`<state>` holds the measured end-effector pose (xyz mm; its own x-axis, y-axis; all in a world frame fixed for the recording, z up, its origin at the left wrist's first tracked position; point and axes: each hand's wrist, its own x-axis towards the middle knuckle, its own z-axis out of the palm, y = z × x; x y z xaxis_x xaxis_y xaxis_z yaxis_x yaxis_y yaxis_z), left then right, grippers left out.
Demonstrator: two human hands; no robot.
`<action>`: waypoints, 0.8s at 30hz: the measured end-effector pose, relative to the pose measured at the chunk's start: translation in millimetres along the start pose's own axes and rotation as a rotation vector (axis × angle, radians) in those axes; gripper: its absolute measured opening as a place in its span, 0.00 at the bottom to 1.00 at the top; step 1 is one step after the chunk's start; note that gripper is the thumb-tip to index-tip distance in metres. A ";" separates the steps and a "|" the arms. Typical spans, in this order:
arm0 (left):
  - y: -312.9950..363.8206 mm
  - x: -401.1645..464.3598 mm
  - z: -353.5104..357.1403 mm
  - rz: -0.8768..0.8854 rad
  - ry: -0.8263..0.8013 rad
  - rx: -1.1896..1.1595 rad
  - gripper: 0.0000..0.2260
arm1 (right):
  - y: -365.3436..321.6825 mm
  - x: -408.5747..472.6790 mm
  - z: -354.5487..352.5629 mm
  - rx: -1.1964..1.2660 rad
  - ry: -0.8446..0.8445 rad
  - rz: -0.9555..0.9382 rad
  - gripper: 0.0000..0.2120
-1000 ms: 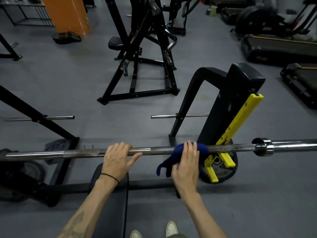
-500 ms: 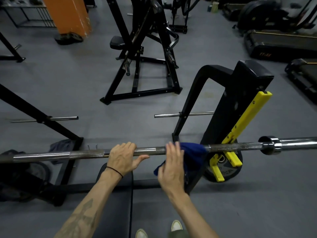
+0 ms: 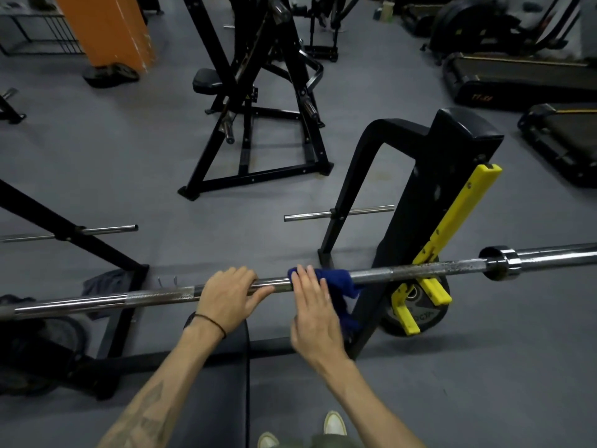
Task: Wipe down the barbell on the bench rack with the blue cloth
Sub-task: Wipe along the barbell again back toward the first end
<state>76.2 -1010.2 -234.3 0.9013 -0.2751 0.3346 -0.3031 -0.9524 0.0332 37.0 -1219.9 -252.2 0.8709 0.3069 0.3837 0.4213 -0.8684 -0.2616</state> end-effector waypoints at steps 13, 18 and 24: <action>-2.0 -22.0 4.4 -0.032 0.152 0.041 0.21 | -15.5 1.5 5.4 0.018 -0.032 0.008 0.49; -3.7 -21.1 3.1 -0.036 0.144 0.042 0.22 | 48.6 -13.2 -13.7 -0.057 0.049 0.223 0.49; 2.7 -19.4 6.4 -0.090 0.184 0.020 0.22 | -32.5 5.2 11.7 0.056 0.037 0.207 0.46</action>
<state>59.9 -1008.3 -246.8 0.8524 -0.1616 0.4973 -0.2159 -0.9750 0.0532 30.8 -1185.5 -252.1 0.9310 0.1087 0.3486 0.2485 -0.8880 -0.3870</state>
